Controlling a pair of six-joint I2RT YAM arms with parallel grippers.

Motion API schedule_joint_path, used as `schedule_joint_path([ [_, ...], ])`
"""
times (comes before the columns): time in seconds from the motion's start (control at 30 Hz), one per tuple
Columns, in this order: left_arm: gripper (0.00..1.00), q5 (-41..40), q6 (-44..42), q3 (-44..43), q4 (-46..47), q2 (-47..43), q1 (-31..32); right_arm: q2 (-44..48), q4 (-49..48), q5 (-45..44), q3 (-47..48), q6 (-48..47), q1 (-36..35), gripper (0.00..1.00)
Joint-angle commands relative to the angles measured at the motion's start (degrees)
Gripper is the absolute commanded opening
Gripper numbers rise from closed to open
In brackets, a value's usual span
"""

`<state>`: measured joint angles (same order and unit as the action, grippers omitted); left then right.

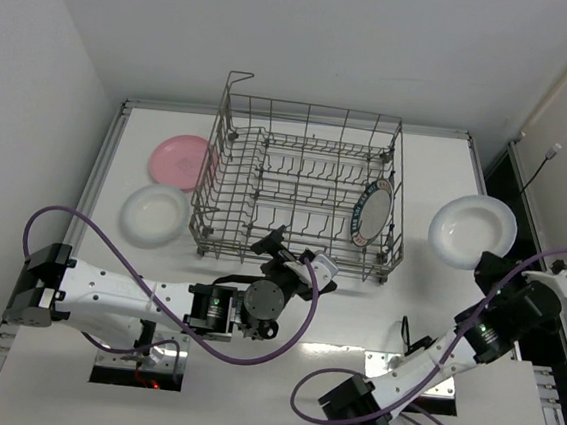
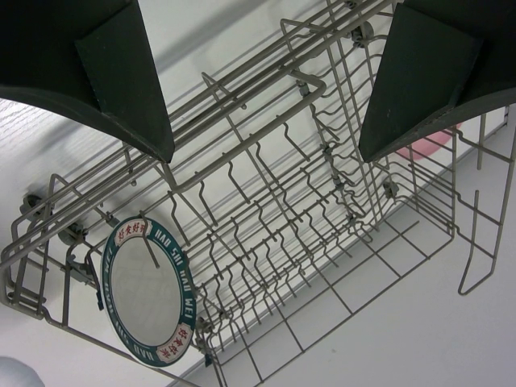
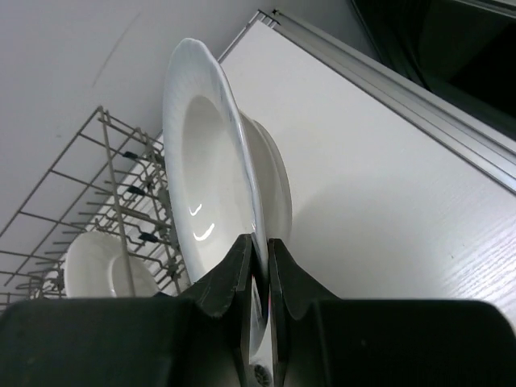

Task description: Load the plates into the dish rack

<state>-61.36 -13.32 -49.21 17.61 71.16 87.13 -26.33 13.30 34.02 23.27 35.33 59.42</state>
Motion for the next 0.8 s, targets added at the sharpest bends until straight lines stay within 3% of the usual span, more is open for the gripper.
schedule_joint_path([
  [0.0,1.0,-0.5,0.1,-1.0,2.4,-1.4,0.6,0.1,2.3,-2.7,3.5,4.2,-1.3,0.0],
  [0.13,1.0,-0.5,0.1,-1.0,2.4,-1.4,0.6,-0.4,2.8,-3.3,6.5,4.2,-1.3,0.0],
  [0.27,1.0,-0.5,0.1,-1.0,3.0,-1.4,0.6,-2.5,-1.8,1.8,10.0,7.4,-2.7,0.0],
  [0.47,1.0,-0.5,0.1,-1.0,3.0,-1.4,0.6,-5.2,-5.1,2.7,18.3,9.9,-7.6,0.0],
  [0.77,1.0,-1.6,0.1,-1.0,3.0,-2.4,0.6,-14.6,-0.5,7.6,33.1,2.6,-15.6,0.0],
])
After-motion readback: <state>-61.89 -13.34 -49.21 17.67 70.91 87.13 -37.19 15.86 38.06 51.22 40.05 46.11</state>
